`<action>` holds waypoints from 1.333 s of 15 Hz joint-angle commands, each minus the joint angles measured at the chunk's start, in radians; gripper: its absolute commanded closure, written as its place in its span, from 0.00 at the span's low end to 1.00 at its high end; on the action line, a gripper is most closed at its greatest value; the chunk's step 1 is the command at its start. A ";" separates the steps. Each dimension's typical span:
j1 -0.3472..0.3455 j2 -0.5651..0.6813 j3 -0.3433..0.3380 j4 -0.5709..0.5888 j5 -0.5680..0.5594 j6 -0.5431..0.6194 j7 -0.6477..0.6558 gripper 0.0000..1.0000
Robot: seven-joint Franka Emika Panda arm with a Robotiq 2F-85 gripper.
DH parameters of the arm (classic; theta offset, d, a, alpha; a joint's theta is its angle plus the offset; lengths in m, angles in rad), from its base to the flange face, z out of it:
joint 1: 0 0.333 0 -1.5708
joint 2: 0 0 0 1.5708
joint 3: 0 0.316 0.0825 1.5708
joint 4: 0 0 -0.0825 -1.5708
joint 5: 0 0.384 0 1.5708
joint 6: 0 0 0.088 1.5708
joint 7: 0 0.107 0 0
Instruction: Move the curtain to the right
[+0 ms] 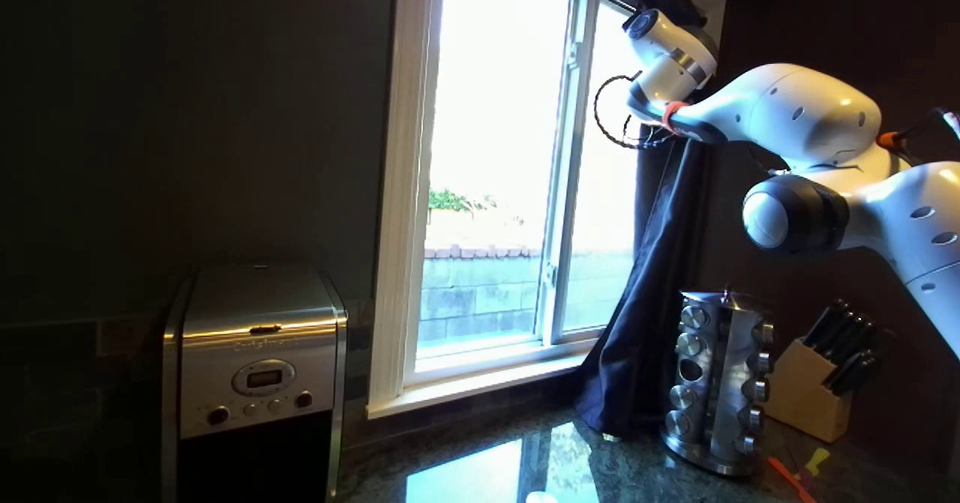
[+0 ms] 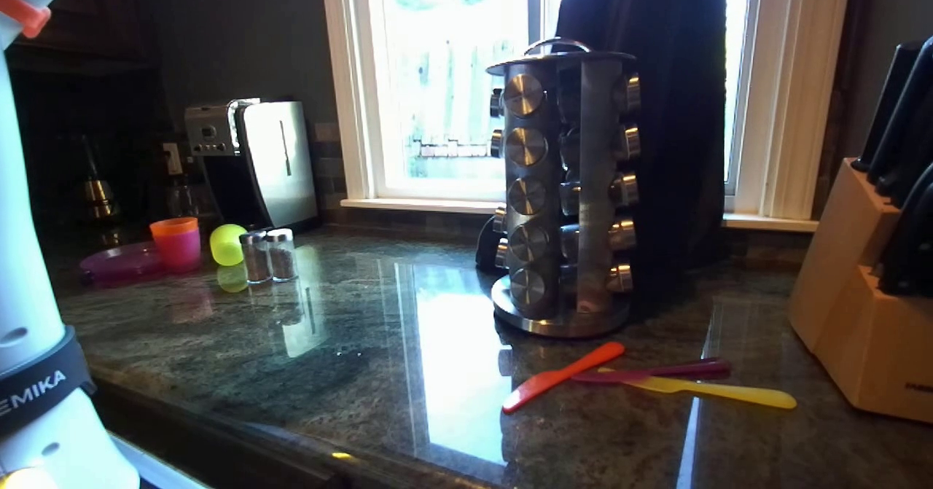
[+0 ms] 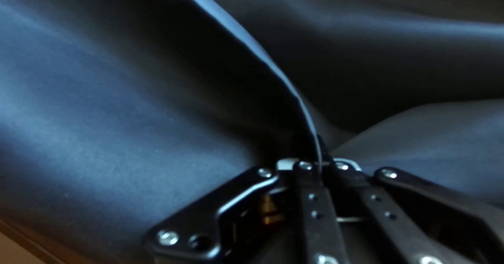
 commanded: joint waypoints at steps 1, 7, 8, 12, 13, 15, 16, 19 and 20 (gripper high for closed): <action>-0.047 0.022 -0.007 0.003 0.024 -0.093 0.053 0.99; -0.068 0.022 -0.011 0.014 0.025 -0.098 0.049 0.99; -0.071 0.020 -0.009 0.015 0.028 -0.099 0.041 0.99; -0.062 0.029 -0.018 0.020 0.017 -0.103 0.065 0.99; -0.057 0.033 -0.021 0.020 0.012 -0.104 0.074 0.99; -0.044 0.044 -0.029 0.021 0.001 -0.107 0.094 0.99; -0.040 0.051 -0.032 0.021 -0.006 -0.097 0.100 0.99; -0.035 0.077 -0.022 0.023 -0.026 -0.016 0.068 0.99; -0.036 0.084 -0.017 0.023 -0.027 0.006 0.054 0.99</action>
